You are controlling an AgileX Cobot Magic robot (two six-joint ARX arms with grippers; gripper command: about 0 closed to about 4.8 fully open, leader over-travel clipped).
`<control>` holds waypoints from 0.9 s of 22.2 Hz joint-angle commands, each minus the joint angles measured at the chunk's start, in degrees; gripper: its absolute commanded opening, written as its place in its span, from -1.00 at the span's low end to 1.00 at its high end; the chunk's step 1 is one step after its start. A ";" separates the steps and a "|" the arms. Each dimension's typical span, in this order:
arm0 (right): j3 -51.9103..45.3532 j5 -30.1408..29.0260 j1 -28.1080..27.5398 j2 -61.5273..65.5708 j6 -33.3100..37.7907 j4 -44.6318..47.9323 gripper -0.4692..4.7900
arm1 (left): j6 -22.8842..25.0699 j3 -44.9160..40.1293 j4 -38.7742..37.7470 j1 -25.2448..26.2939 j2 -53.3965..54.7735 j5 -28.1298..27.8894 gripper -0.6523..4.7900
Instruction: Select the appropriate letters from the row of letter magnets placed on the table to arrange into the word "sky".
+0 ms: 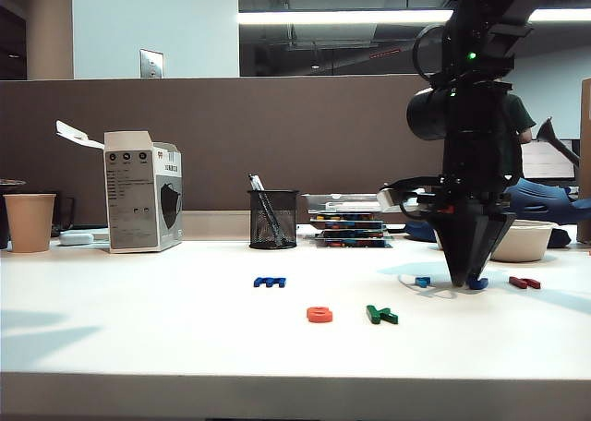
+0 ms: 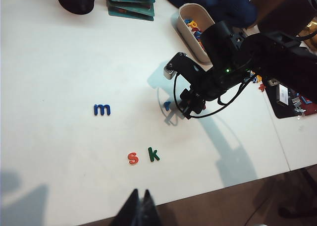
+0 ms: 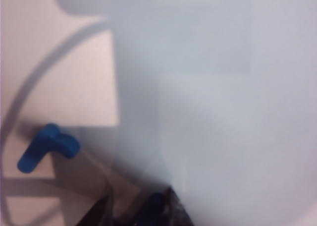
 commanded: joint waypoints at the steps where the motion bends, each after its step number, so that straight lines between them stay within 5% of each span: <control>1: -0.28 -0.09 -0.02 0.48 -0.07 -0.76 -0.28 | 0.22 0.09 0.55 0.09 -0.11 -0.17 -0.78; 10: -0.57 1.51 -0.02 0.59 -0.04 -1.31 -0.43 | 0.22 0.09 0.55 0.09 -0.11 -0.17 -0.78; 16: -0.57 2.89 -0.02 0.57 -0.04 -1.27 -0.85 | 0.22 0.09 0.55 0.09 -0.11 -0.17 -0.78; 20: -0.57 2.86 -0.02 0.57 -0.02 -1.51 -0.85 | 0.22 0.09 0.55 0.09 -0.11 -0.17 -0.78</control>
